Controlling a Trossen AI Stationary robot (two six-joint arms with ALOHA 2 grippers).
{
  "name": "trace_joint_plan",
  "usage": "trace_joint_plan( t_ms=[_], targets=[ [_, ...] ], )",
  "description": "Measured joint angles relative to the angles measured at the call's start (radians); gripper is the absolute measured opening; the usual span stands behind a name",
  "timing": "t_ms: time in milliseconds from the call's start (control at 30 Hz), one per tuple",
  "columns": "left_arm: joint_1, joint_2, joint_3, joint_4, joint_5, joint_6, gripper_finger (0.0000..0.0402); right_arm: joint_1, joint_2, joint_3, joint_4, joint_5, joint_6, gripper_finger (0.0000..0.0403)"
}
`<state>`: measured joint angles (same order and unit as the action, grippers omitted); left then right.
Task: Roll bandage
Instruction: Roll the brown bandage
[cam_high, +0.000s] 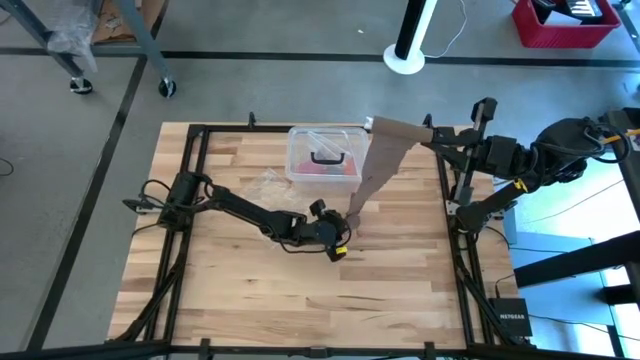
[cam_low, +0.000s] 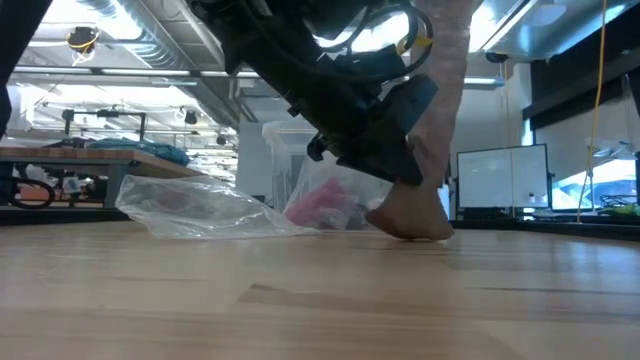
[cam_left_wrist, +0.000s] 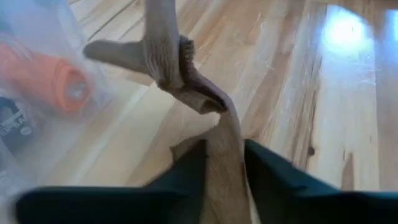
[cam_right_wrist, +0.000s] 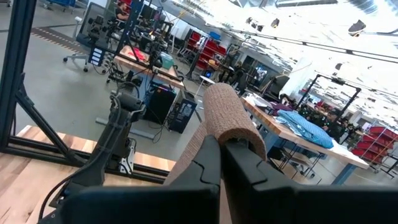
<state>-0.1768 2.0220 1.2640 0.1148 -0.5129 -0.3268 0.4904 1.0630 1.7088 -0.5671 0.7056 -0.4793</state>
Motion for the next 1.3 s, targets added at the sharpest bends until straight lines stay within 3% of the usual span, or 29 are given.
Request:
trace_joint_plan(
  t_ms=[100, 233, 433, 667, 833, 967, 1133, 1300],
  targets=[
    [-0.008, 0.000, 0.000, -0.005, 0.000, 0.017, 0.0013, 0.000, 0.000, 0.000, 0.041, 0.000, -0.002, 0.0005],
    [-0.031, 0.002, 0.000, -0.087, 0.000, -0.018, 0.0005, 0.000, -0.005, 0.011, 0.122, -0.010, -0.035, 0.0005],
    [-0.086, 0.038, -0.015, -0.236, 0.001, -0.127, 0.0002, 0.001, 0.002, 0.151, 0.156, -0.054, -0.043, 0.0005],
    [-0.142, 0.078, -0.059, -0.206, -0.035, -0.213, 0.0003, 0.000, 0.062, 0.353, 0.148, -0.070, -0.076, 0.0005],
    [-0.144, 0.063, -0.066, -0.191, -0.050, -0.207, 0.0012, 0.000, 0.081, 0.401, 0.102, -0.070, -0.061, 0.0005],
    [-0.121, 0.033, -0.046, -0.211, -0.001, -0.181, 0.0037, 0.000, 0.092, 0.400, 0.016, -0.070, -0.008, 0.0005],
    [-0.120, -0.044, -0.012, -0.263, 0.097, -0.132, 0.0107, 0.000, 0.101, 0.399, -0.111, -0.062, 0.010, 0.0005],
    [-0.141, -0.171, 0.004, -0.500, 0.155, -0.144, 0.0165, 0.000, 0.104, 0.399, -0.182, -0.060, 0.024, 0.0005]
  ],
)
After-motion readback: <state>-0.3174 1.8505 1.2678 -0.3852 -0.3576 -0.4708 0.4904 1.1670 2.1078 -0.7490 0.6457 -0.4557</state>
